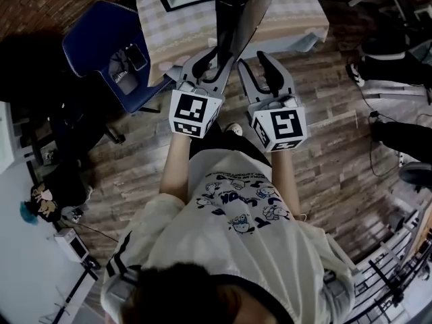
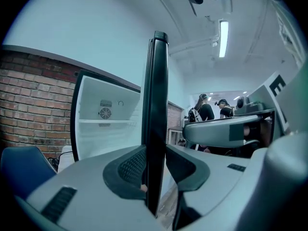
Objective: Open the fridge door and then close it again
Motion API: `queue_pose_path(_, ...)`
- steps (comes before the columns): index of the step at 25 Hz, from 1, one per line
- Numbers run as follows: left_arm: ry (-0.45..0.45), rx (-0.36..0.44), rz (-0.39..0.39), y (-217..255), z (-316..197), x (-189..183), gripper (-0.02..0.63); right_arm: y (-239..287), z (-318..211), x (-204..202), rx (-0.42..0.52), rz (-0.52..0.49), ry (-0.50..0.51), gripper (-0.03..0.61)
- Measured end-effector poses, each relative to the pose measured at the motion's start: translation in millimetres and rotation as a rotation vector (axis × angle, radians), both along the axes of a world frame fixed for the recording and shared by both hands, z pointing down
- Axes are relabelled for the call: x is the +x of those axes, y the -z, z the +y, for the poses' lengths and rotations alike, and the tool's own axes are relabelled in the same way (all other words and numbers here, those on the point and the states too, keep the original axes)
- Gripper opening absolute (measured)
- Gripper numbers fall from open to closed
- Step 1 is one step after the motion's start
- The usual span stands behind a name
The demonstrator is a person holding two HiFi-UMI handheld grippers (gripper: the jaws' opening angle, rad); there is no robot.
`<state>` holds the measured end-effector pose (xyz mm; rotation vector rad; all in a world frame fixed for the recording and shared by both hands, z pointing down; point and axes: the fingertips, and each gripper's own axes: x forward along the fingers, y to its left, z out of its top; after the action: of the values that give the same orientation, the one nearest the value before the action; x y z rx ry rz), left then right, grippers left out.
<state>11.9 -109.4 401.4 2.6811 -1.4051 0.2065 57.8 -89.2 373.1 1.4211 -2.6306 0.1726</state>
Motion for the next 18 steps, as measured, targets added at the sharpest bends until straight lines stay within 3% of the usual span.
queue_pose_path(8,-0.124,0.003,-0.024,-1.3,26.7,50.9,0.126,4.0,19.8,22.1,-0.004,-0.007,-0.016,0.166)
queue_pose_path(18,-0.285,0.028,-0.053,0.9,46.7,118.0,0.092,2.6,30.6,73.7,-0.007,-0.007,-0.134,0.166)
